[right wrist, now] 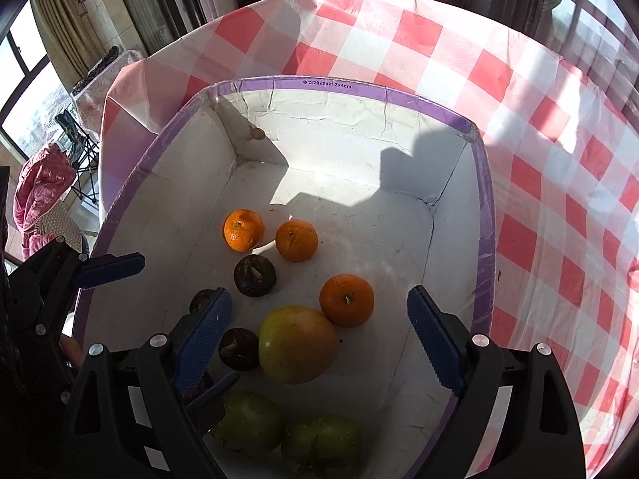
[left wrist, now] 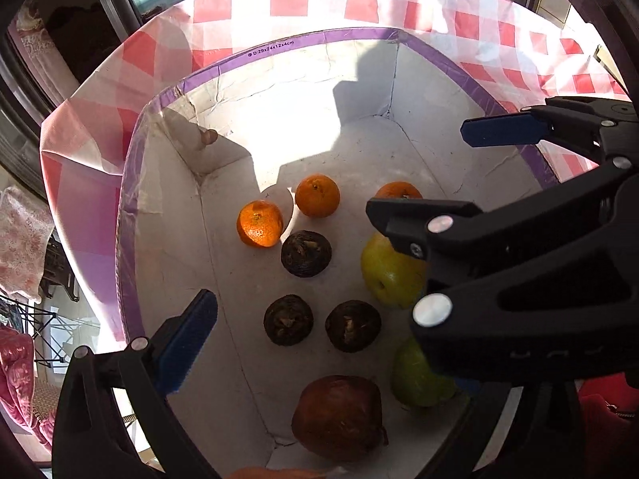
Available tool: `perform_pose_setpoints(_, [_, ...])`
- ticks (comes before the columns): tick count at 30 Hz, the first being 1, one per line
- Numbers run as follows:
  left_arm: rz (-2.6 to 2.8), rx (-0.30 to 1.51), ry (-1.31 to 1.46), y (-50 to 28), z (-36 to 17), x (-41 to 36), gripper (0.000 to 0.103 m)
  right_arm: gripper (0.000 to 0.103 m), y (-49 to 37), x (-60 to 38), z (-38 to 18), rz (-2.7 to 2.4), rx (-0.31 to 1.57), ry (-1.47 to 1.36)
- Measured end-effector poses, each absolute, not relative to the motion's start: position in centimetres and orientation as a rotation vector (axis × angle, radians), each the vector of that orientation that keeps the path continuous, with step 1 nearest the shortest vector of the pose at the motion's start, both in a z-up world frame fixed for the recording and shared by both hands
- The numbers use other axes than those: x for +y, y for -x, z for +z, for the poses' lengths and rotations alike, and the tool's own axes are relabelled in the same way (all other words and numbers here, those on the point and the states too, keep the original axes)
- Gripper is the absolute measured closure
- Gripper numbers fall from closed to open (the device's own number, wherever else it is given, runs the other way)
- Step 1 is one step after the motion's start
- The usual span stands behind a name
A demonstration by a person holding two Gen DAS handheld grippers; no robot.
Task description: Organize fruits
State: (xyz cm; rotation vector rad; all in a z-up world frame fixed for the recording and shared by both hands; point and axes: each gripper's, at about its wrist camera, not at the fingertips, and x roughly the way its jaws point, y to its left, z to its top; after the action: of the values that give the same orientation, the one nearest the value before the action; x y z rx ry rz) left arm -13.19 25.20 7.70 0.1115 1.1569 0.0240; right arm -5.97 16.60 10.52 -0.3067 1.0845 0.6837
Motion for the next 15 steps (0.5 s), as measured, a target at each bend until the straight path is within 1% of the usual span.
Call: perform_pose_setpoints(15, [-0.036, 1.193, -0.119, 13.0, 7.2, 24.9, 0.002, 0.017, 5.5, 16.2, 9.0, 0.63, 1.143, 0.309])
